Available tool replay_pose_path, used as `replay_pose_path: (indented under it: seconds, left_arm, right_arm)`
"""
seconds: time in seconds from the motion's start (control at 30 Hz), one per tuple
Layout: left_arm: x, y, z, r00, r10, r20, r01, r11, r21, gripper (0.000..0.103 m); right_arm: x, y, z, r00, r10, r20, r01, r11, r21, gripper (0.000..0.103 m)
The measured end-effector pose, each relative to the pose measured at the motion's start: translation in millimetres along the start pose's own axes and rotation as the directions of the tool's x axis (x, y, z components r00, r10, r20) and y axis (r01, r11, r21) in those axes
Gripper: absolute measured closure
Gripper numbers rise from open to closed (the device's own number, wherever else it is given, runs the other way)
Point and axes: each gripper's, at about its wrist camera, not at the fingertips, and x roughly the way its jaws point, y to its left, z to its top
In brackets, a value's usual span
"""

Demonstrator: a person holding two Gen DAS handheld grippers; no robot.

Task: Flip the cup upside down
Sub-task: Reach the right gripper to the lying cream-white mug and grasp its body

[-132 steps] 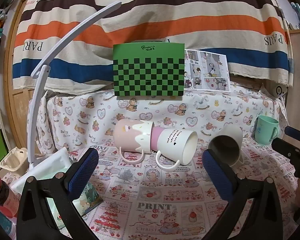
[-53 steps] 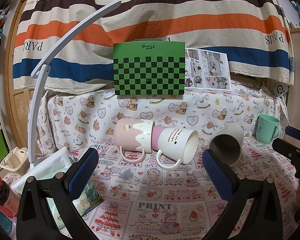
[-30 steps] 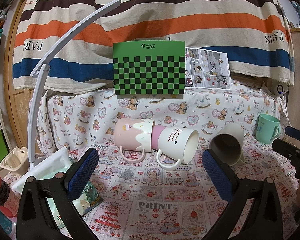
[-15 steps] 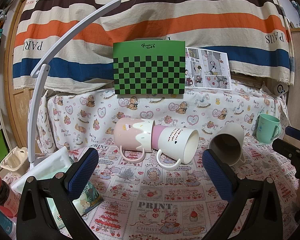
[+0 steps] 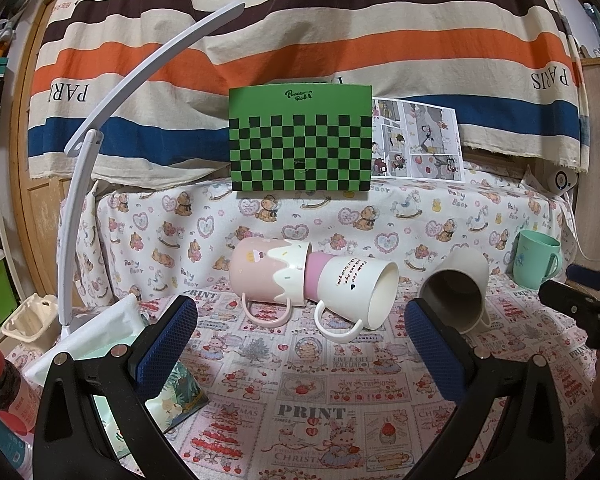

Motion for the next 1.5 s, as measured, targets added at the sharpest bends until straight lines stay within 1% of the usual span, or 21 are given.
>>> replay_pose_path:
  seconds: [0.17,0.27,0.3,0.37,0.43,0.53,0.6,0.67,0.7,0.73,0.77,0.87,0.97,1.03,1.13,1.17,1.2,1.27,1.3,1.4,1.5]
  left_arm:
    - [-1.9,0.5,-0.5,1.0,0.001,0.0,-0.001,1.0,-0.001,0.0]
    - [-2.8,0.8,-0.1,1.0,0.002,0.001,-0.002,1.0,-0.002,0.0]
    - [-2.8,1.0,0.1,1.0,0.001,0.0,-0.001,1.0,-0.002,0.0]
    - [-3.1,2.2,0.3,1.0,0.002,0.0,-0.002,1.0,-0.002,0.0]
    - [-3.4,2.3,0.2,1.0,0.002,0.0,-0.002,1.0,-0.003,0.0]
    - [-3.1,2.2,0.3,1.0,0.001,-0.001,-0.001,1.0,-0.002,0.0]
    - [-3.1,2.3,0.4,1.0,0.001,-0.001,-0.001,1.0,-0.002,0.0]
    - [-3.0,2.1,0.5,1.0,0.002,0.0,-0.002,1.0,-0.002,0.0]
    - [-3.2,2.2,0.4,1.0,0.002,0.0,-0.002,1.0,-0.002,0.0]
    - [-3.3,2.2,0.4,1.0,0.002,0.0,-0.002,1.0,-0.001,0.0]
    - [-3.3,2.3,0.4,1.0,0.001,-0.001,-0.001,1.0,-0.001,0.0]
    - [-3.0,2.1,0.6,1.0,0.002,-0.001,-0.002,1.0,-0.002,0.0]
    - [-3.2,2.6,0.9,1.0,0.002,-0.002,-0.002,1.0,0.0,0.0]
    - [-3.7,3.4,0.9,1.0,0.003,-0.004,-0.003,1.0,0.001,0.0]
    - [-4.0,4.0,0.8,1.0,0.004,-0.006,-0.004,1.0,0.002,0.0]
    - [-3.0,3.5,1.3,1.0,0.005,-0.008,-0.004,1.0,0.002,0.0]
    - [-2.7,3.5,1.4,1.0,0.005,-0.01,-0.005,1.0,0.002,0.0]
    - [-2.7,3.7,1.5,1.0,0.006,-0.011,-0.006,1.0,0.002,0.0]
    - [-2.5,3.8,1.6,1.0,0.007,-0.012,-0.007,1.0,0.002,0.0]
    - [-1.6,3.3,2.1,1.0,0.009,-0.014,-0.009,1.0,0.004,0.0]
    - [-1.4,3.1,2.4,1.0,0.009,-0.015,-0.009,1.0,0.004,0.0]
  right_arm:
    - [10.2,-11.6,12.9,0.994,0.061,-0.095,-0.044,0.984,0.172,0.0]
    - [18.5,-21.9,25.3,0.984,0.107,-0.142,-0.058,0.947,0.317,0.0]
    - [23.8,-25.9,29.0,0.979,0.12,-0.165,-0.051,0.927,0.371,0.0]
    - [37.4,-35.1,35.2,0.963,0.157,-0.221,-0.033,0.875,0.482,0.0]
    - [53.4,-44.4,37.6,0.941,0.222,-0.253,-0.027,0.799,0.6,0.0]
    - [76.2,-52.0,38.6,0.917,0.25,-0.311,0.038,0.721,0.692,0.0]
    - [94.1,-55.6,36.6,0.899,0.307,-0.311,0.032,0.664,0.747,0.004]
    - [112.0,-60.3,33.0,0.877,0.343,-0.337,0.068,0.605,0.794,0.009]
    - [120.8,-61.9,28.9,0.862,0.373,-0.343,0.085,0.561,0.824,0.011]
    - [126.4,-62.3,26.9,0.854,0.396,-0.337,0.087,0.531,0.843,0.012]
    - [132.3,-62.5,26.3,0.849,0.407,-0.337,0.095,0.511,0.854,0.012]
    - [143.7,-63.3,26.5,0.854,0.367,-0.37,0.148,0.51,0.847,0.012]
    - [156.2,-64.4,23.5,0.843,0.371,-0.389,0.178,0.489,0.854,0.012]
    - [160.6,-67.8,20.9,0.843,0.365,-0.394,0.196,0.474,0.858,0.012]
    - [167.3,-68.5,18.2,0.837,0.369,-0.405,0.206,0.472,0.857,0.012]
    - [167.2,-68.3,19.3,0.84,0.362,-0.405,0.207,0.476,0.854,0.013]
    - [166.5,-68.8,20.7,0.841,0.354,-0.41,0.213,0.48,0.851,0.018]
    - [165.1,-70.3,21.3,0.84,0.34,-0.423,0.236,0.472,0.849,0.025]
    - [165.3,-71.0,22.5,0.835,0.348,-0.425,0.237,0.471,0.85,0.025]
    - [167.7,-71.3,27.4,0.817,0.347,-0.461,0.245,0.515,0.822,0.025]
    - [163.8,-67.4,31.6,0.811,0.358,-0.462,0.215,0.552,0.805,0.025]
